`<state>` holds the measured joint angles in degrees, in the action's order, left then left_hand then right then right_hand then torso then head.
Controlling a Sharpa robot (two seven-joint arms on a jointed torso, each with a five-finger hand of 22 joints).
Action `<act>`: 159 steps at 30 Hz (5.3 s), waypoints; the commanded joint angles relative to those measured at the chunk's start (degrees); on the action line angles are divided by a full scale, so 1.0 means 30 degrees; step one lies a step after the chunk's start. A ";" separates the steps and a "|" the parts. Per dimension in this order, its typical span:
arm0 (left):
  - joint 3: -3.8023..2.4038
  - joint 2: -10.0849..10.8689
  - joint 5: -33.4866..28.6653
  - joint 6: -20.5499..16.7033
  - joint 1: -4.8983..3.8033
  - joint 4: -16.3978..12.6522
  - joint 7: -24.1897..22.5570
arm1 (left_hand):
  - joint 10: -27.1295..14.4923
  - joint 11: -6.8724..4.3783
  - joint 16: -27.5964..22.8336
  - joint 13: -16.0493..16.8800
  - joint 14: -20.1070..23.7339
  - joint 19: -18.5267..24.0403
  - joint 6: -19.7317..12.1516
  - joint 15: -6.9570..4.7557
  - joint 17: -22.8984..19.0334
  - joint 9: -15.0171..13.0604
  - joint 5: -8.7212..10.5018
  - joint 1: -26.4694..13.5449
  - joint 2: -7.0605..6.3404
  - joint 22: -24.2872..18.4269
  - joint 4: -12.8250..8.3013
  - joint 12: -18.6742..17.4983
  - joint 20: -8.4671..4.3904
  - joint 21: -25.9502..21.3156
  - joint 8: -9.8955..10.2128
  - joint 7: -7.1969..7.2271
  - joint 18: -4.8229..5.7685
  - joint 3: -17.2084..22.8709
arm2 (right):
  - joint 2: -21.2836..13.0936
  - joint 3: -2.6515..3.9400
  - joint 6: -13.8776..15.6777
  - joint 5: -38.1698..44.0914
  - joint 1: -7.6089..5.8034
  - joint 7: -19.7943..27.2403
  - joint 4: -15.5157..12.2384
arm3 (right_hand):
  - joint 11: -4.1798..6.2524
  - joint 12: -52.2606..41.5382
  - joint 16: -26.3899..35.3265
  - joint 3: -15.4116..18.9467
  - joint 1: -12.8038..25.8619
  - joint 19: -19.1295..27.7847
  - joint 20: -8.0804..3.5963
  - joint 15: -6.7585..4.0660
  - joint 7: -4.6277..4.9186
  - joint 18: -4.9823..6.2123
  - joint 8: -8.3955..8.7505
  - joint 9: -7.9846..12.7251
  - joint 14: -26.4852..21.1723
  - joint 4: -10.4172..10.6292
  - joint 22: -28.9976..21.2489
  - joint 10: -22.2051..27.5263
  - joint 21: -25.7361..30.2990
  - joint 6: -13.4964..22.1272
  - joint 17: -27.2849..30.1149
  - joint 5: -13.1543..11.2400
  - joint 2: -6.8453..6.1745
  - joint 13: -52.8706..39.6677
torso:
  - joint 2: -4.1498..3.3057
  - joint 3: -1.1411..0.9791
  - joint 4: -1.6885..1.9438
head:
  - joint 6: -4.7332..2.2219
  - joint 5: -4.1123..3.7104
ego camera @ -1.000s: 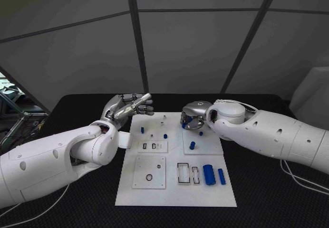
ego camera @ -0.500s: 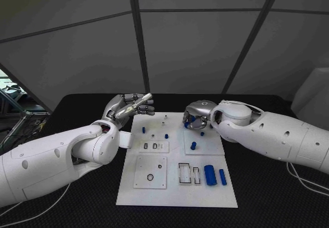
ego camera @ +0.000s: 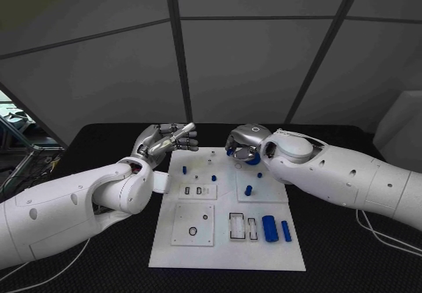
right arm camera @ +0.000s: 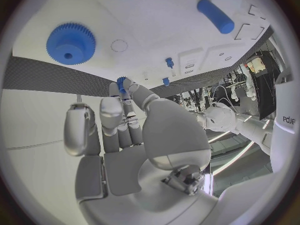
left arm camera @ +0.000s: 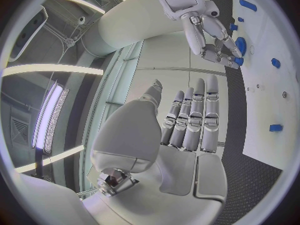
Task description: Assemble the parts on the task board
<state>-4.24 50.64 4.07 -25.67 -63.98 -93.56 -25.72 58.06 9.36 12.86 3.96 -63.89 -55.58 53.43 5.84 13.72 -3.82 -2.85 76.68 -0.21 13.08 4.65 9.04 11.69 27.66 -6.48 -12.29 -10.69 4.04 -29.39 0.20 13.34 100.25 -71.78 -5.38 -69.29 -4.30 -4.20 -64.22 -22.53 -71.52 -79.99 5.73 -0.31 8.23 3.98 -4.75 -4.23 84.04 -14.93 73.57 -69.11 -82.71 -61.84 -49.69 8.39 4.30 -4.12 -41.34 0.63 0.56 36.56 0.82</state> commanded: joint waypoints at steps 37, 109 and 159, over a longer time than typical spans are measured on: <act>-0.0026 -0.0347 0.0105 0.0265 -0.0094 0.0089 -0.0066 | -0.0189 0.0030 -0.0127 -0.0023 -0.0072 -0.0128 0.0013 0.0079 0.0041 0.0030 -0.0076 -0.0242 -0.0041 0.0017 -0.0110 -0.0160 0.0018 0.0119 0.0108 -0.0120 0.0115 -0.0066 | 0.3769 0.0009 -0.0089 -0.0449 -0.0039 0.0942 0.4213 | -0.0103 0.0199 -0.0300 -0.0333 0.0367 -0.0119 0.0073 0.0018 0.0049 -0.0217 0.0244 0.0039 0.0145 0.0347 0.0154 0.0086 -0.0185 0.0022 -0.0171 -0.0330 -0.0352 0.0062 | -0.0083 -0.0013 0.0030 | 0.0096 0.0267; -0.0025 0.0047 0.0107 0.0622 -0.0165 0.0652 -0.0037 | 0.0237 -0.0058 -0.0297 0.0067 -0.0074 -0.0029 0.0208 0.0050 0.0205 -0.0009 -0.0074 -0.0264 0.0041 0.0032 -0.0213 -0.0051 0.0026 0.0150 0.0133 -0.0027 0.0099 -0.0142 | -0.3017 0.0146 -0.0658 -0.7225 -0.0343 -0.1786 -0.1460 | 0.0270 -1.5345 -0.3920 0.4103 0.0899 -0.0791 -0.0217 -0.0194 0.0134 -0.0453 -0.0609 -0.0031 0.0684 0.4927 0.1394 -0.1547 -0.0663 0.4876 -0.4827 0.1375 -0.3080 -1.3090 | 0.0223 -0.0113 -0.0634 | 0.0087 0.0453; -0.0025 -0.0097 0.0107 0.0712 -0.0156 0.0900 0.0031 | 0.0075 -0.0025 -0.0363 0.0015 -0.0074 -0.0001 0.0152 0.0062 0.0271 0.0011 -0.0074 -0.0284 0.0059 0.0041 -0.0250 -0.0191 0.0028 0.0171 0.0217 -0.0049 0.0101 -0.0184 | -0.0632 0.0096 -0.3842 -0.5155 -0.0173 -0.2134 0.1603 | -0.0210 -2.5969 -0.7421 0.5727 -0.0882 -0.2595 0.0422 0.0318 0.0575 -0.1073 -0.2719 -0.0111 0.1458 0.5814 0.4393 -0.4874 -0.2004 0.6040 -1.0813 0.1803 -0.2227 -2.5435 | 0.0186 -0.0089 -0.0574 | 0.0606 0.0249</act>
<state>-4.26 50.42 4.12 -24.20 -64.37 -90.83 -25.40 58.40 9.03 11.98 4.09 -63.89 -55.58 53.64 5.84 14.48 -3.82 -2.85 76.23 -0.21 13.16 4.18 8.81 11.69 27.88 -6.03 -12.49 -10.69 3.56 -31.36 0.48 3.41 83.59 -72.19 -11.53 -64.59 -5.02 -81.82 -86.21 -5.26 -73.60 -83.86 6.76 0.31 9.89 1.28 -12.66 -4.49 84.04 2.89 74.92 -83.54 -88.49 -43.24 -74.93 13.62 -2.39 -74.94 -40.76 0.36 -1.16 38.38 1.55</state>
